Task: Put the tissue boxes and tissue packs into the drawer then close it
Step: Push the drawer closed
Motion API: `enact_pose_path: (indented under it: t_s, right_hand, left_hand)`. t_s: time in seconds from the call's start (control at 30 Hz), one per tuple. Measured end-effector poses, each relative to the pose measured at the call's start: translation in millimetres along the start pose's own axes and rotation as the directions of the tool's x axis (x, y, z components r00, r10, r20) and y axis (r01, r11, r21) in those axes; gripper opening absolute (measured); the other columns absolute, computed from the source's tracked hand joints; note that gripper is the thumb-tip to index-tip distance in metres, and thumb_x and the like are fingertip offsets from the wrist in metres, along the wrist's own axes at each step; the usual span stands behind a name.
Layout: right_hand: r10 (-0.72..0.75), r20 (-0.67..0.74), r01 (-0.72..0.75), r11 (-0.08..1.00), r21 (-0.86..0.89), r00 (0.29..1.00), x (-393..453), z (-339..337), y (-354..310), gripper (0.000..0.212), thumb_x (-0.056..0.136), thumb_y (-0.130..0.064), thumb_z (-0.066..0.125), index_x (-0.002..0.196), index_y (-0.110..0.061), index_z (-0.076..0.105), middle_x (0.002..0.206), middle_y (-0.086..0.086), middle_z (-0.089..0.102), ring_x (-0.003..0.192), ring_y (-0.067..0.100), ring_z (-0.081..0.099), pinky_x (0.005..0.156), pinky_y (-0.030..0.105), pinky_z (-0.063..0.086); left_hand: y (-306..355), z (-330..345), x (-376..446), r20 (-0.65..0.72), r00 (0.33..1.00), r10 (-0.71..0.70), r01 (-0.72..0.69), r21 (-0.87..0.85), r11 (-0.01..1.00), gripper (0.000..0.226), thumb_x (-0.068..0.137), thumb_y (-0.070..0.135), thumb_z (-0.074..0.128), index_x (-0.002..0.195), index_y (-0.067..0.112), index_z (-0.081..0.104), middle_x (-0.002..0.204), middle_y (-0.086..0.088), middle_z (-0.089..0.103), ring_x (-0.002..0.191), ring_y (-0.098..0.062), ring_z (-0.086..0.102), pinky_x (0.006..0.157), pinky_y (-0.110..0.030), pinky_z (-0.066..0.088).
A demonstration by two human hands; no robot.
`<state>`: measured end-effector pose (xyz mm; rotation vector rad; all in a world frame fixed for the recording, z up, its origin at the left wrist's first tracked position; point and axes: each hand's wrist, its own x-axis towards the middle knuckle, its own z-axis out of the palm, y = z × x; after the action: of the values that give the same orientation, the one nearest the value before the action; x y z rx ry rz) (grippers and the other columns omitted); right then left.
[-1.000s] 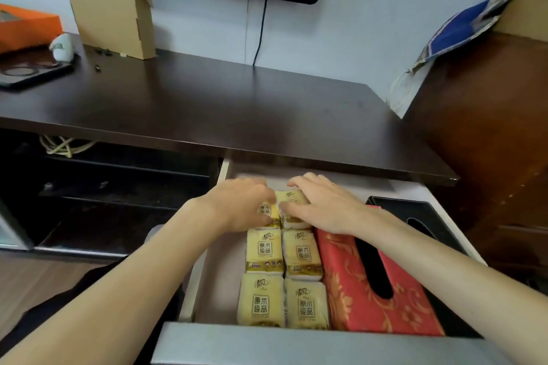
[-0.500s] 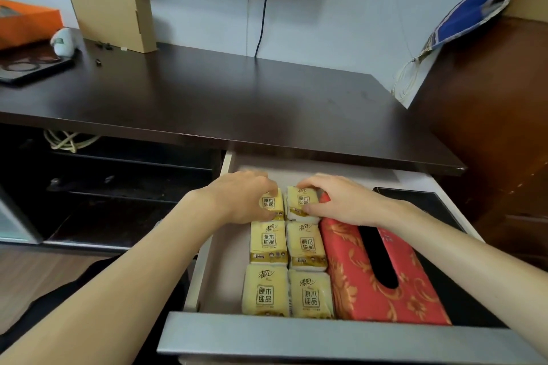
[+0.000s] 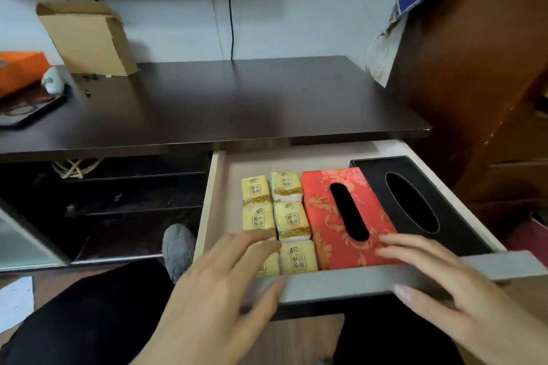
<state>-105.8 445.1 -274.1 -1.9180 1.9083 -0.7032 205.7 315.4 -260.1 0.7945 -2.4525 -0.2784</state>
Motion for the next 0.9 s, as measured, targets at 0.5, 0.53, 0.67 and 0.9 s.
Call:
enact_pose_path:
  t_s: [0.5,0.53,0.67,0.9]
  right_hand:
    - [0.044,-0.570,-0.247,0.927,-0.284,0.821,19.6,61.6,57.4,0.055,0.102,-0.059,0.029,0.142,-0.029,0.053,0.143,0.001,0.048,0.133,0.029,0.040,0.122,0.040,0.003]
    - [0.027,-0.573,-0.234,0.927,-0.292,0.819,30.7,60.2,62.8,0.054,0.103,-0.057,0.031,0.142,-0.028,0.052,0.142,0.002,0.048,0.131,0.030,0.042,0.122,0.042,0.006]
    - [-0.064,-0.594,-0.184,0.919,-0.347,0.802,83.7,55.0,82.8,0.050,0.101,-0.047,0.040,0.141,-0.021,0.055,0.136,0.004,0.049,0.125,0.032,0.044,0.115,0.049,0.018]
    - [-0.033,-0.594,-0.175,0.941,-0.289,0.804,157.4,47.8,92.8,0.051,0.102,-0.044,0.041,0.143,-0.016,0.054,0.141,0.006,0.048,0.135,0.033,0.042,0.122,0.050,0.013]
  left_hand:
    - [-34.0,72.9,1.3,-0.277,0.951,-0.134,0.224,0.327,0.918,0.052,0.091,0.061,0.044,0.109,0.022,0.073,0.102,0.008,0.069,0.098,-0.021,0.052,0.093,-0.030,0.023]
    - [-39.1,74.3,11.0,-0.270,0.951,-0.152,0.235,0.308,0.922,0.052,0.091,0.061,0.043,0.111,0.022,0.071,0.103,0.009,0.067,0.098,-0.020,0.051,0.093,-0.030,0.022]
    - [-65.4,80.4,51.6,-0.242,0.947,-0.212,0.276,0.277,0.920,0.048,0.093,0.061,0.041,0.118,0.027,0.063,0.108,0.013,0.061,0.100,-0.017,0.048,0.091,-0.028,0.023]
    - [-99.1,84.6,113.9,-0.202,0.934,-0.295,0.338,0.228,0.913,0.045,0.095,0.053,0.051,0.128,0.025,0.060,0.119,0.007,0.061,0.113,-0.017,0.047,0.099,-0.032,0.026]
